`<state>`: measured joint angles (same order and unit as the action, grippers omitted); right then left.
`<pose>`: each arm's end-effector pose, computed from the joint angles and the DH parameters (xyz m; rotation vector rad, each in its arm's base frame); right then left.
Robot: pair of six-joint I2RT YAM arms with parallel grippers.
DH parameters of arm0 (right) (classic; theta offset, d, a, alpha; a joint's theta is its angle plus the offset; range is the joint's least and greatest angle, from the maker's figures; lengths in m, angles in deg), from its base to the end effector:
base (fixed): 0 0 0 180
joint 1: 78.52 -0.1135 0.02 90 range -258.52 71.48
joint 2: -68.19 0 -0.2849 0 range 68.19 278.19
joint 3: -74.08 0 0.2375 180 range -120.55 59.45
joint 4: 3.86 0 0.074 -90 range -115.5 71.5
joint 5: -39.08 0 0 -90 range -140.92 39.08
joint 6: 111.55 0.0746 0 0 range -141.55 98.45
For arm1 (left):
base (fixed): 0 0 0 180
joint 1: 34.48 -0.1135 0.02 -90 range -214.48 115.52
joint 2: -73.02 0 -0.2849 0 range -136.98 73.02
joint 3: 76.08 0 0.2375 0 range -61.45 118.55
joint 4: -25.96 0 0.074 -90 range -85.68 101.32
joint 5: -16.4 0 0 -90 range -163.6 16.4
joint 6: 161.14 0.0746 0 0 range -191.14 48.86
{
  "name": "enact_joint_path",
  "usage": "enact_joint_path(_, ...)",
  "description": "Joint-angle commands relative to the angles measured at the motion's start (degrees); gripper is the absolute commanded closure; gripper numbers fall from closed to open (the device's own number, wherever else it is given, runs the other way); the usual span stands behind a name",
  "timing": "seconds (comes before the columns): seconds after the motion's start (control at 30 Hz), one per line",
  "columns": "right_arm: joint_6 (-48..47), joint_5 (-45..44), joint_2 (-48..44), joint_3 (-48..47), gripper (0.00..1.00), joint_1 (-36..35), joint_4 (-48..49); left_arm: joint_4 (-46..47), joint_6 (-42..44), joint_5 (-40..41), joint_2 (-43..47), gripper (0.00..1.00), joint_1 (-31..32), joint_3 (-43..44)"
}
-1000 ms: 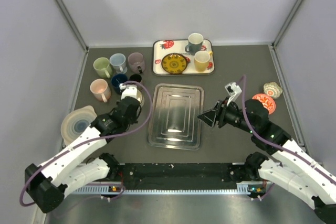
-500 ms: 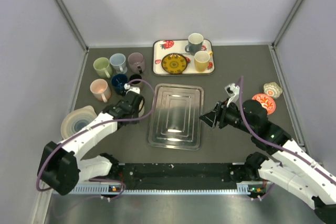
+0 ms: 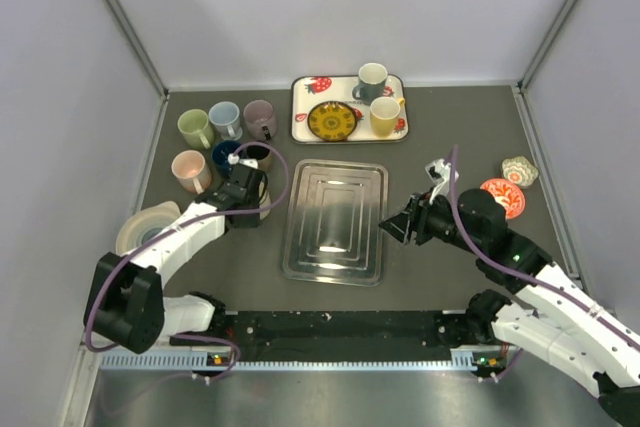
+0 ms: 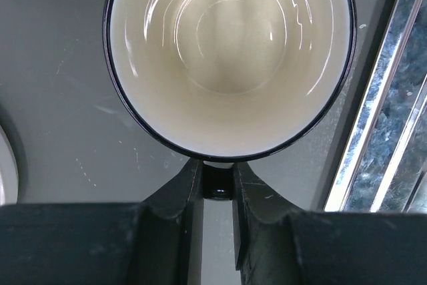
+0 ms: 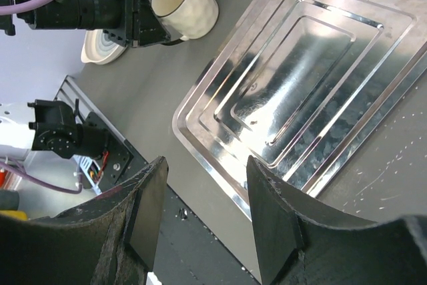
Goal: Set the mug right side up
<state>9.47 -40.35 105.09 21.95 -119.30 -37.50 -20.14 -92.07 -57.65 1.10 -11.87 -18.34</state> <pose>0.1131 0.1156 0.3004 -0.3056 1.9983 1.0040 0.2240 -0.0711 0.1996 -0.0576 2.5604 0.0811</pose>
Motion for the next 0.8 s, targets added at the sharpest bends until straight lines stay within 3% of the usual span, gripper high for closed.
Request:
enact_joint_path(0.0,-0.9,-0.4,0.4,-1.6,0.49,-0.4,0.6,2.7,-0.6,0.6,-0.3,0.91,-0.5,3.2)
enact_joint_path(0.1,-1.0,-0.3,0.7,-1.6,0.49,-0.4,0.6,1.8,-1.0,1.0,-0.4,0.72,-0.5,3.6)
enact_joint_path(0.2,-1.1,-0.3,0.8,-1.6,0.49,-0.4,0.5,1.1,-1.0,1.9,-0.1,0.61,-0.5,3.8)
enact_joint_path(0.47,-1.1,-0.1,0.5,-1.6,0.49,-0.4,0.2,-3.2,-1.8,2.4,3.1,0.45,-0.5,6.3)
enact_joint_path(0.53,-1.1,-0.2,0.4,-1.8,0.49,-0.4,-0.1,-5.6,-2.4,2.3,5.6,0.42,-0.5,7.2)
enact_joint_path(0.57,-1.3,-0.2,0.3,-1.9,0.49,-0.4,-0.2,-6.1,-2.4,2.2,6.9,0.32,-0.5,7.3)
enact_joint_path(0.7,-2.1,-0.9,0.4,-2.2,0.49,-0.4,-1.1,-7.9,-2.0,1.1,15.7,0.11,-0.4,7.3)
enact_joint_path(0.77,-2.3,-1.1,0.4,-2.1,0.49,-0.4,-1.3,-8.6,-2.3,-0.1,19.0,0.08,-0.4,7.2)
